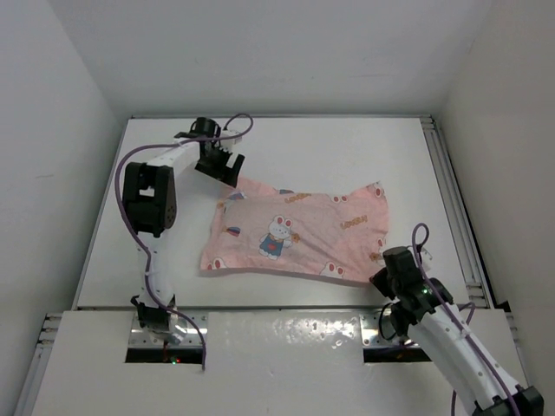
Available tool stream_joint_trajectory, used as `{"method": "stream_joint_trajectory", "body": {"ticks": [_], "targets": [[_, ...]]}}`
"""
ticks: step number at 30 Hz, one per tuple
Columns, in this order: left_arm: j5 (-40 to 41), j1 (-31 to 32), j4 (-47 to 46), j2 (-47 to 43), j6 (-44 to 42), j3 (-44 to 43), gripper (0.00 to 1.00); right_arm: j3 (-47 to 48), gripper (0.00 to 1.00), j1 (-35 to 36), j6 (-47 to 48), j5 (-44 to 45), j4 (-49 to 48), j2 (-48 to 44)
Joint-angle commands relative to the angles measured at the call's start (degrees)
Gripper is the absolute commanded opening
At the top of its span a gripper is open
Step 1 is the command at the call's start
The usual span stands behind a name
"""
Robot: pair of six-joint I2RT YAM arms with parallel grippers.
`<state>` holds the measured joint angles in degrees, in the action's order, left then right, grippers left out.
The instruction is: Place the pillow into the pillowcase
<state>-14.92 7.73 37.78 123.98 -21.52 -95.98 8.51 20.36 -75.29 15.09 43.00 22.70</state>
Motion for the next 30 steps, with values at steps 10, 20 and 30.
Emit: {"method": "stream_joint_trajectory", "body": {"ticks": [10,20,30], "targets": [[-5.31,4.13,0.64,1.18,-1.68,1.93,0.99,2.91,0.0,-0.06,2.78,1.78,-2.4,2.0],[-3.0,4.58,2.92,4.61,-1.95,0.27,0.0,4.14,0.0,-0.23,2.86,3.45,-2.3,0.59],[-5.66,-7.19,-3.41,-6.91,6.31,-14.66,0.0,19.76,0.0,-8.99,17.08,0.4,-22.6,19.11]]}}
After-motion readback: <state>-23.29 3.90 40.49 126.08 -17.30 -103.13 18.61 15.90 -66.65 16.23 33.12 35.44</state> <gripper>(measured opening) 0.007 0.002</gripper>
